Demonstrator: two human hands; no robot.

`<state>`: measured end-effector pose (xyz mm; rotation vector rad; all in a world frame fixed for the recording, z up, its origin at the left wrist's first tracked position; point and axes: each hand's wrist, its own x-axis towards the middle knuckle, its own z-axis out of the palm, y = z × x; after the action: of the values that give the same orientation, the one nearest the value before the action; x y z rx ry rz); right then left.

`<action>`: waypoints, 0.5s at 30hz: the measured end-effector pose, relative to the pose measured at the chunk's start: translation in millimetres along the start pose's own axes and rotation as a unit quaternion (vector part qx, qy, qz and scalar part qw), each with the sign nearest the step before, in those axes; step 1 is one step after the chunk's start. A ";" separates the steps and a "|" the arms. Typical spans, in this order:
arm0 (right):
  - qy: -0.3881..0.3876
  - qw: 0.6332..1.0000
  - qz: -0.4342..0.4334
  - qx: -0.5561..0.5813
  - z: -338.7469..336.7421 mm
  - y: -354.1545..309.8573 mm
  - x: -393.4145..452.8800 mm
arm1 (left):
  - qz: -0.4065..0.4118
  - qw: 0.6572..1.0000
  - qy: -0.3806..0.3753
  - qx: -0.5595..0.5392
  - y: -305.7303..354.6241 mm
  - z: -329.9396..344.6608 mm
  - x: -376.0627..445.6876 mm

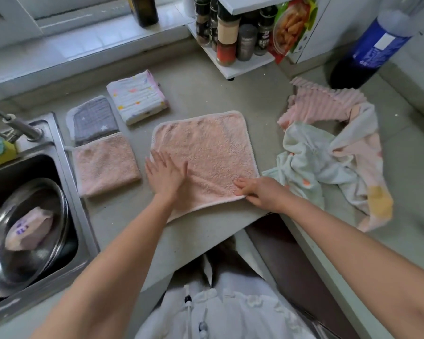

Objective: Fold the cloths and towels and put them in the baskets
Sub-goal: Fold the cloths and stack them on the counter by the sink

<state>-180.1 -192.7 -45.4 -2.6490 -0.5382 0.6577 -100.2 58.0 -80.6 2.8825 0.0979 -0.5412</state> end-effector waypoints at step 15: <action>0.018 0.997 0.055 0.059 8.3 3.4 -1.1 | 0.124 0.991 -0.022 0.036 20.9 -38.1 53.5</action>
<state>-184.4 -194.1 -53.3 -2.5878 -0.3346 0.6524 -34.9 47.3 -61.5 2.8901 -0.2873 -0.5704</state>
